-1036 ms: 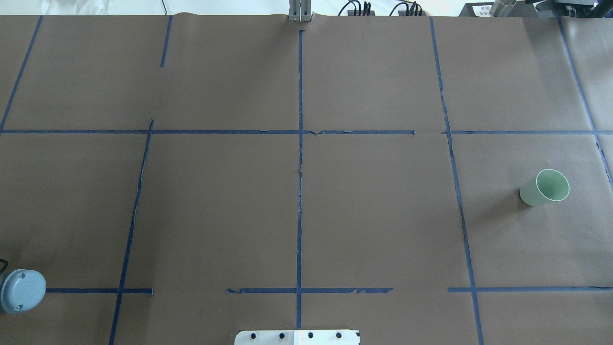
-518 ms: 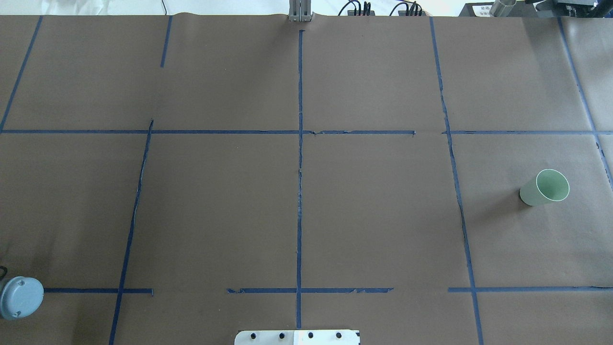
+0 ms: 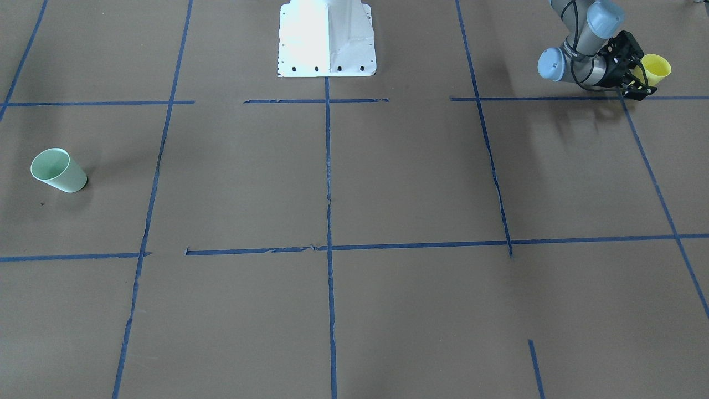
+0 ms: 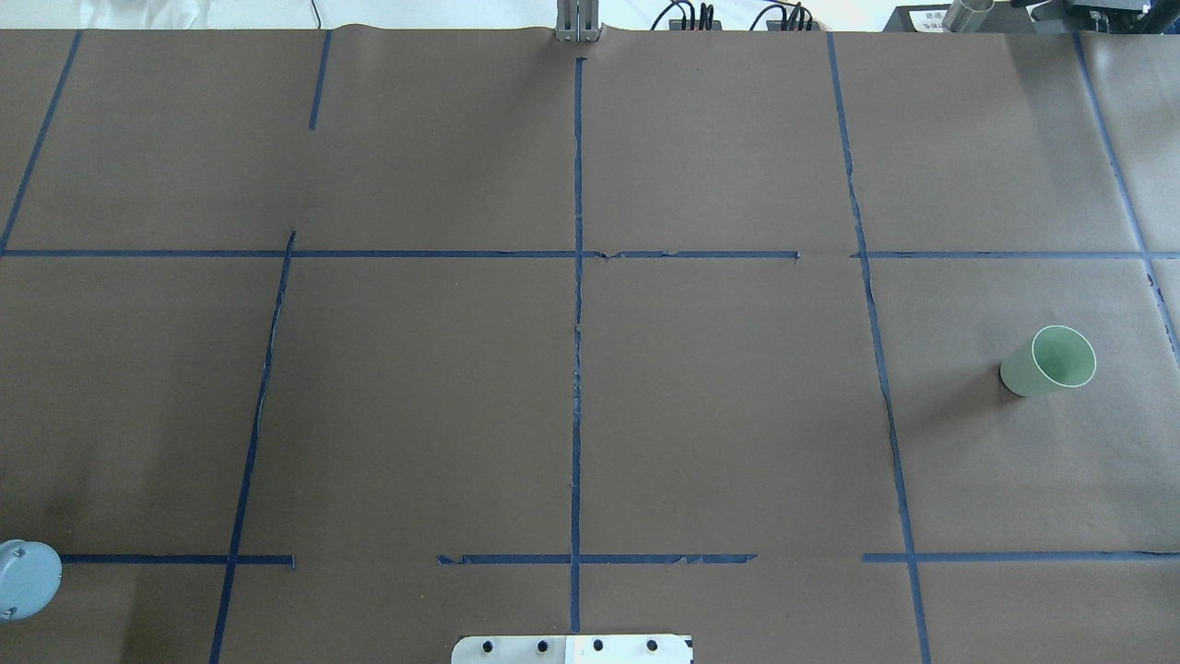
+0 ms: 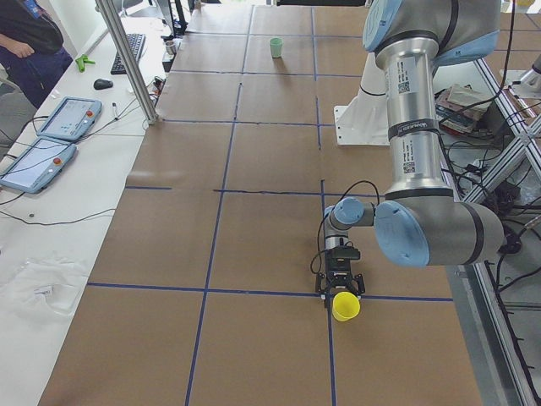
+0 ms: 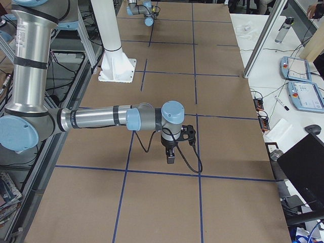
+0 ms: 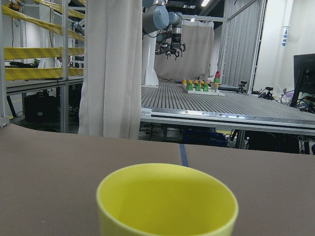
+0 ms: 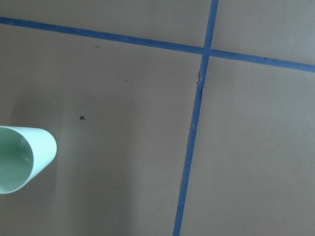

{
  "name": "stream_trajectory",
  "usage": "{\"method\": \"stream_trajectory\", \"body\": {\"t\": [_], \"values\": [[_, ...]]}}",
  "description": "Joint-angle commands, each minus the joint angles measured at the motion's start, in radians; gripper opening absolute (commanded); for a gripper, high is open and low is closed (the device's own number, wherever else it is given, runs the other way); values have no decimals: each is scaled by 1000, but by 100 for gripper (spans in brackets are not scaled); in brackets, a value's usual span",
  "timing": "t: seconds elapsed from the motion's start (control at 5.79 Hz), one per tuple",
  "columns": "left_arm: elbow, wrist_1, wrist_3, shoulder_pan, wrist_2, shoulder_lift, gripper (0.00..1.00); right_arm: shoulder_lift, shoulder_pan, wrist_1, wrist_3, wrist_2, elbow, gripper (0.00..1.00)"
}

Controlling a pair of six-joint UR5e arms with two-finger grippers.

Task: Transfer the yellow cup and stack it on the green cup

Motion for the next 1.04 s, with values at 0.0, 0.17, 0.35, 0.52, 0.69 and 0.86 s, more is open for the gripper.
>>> {"method": "stream_trajectory", "body": {"t": [0.0,0.17,0.35,0.52,0.69,0.86], "values": [[35,-35,-1,16,0,8,100,0,0,0,0,6,3,100],[78,-65,-9,25,1,8,100,0,0,0,0,6,6,100],[84,-67,-21,27,1,8,100,0,0,0,0,9,8,100],[84,-67,-41,36,4,8,86,0,0,0,0,12,12,100],[83,-61,-33,45,6,11,50,0,0,0,0,12,12,100],[69,-58,-23,45,6,37,49,0,0,0,0,12,12,100]]}}
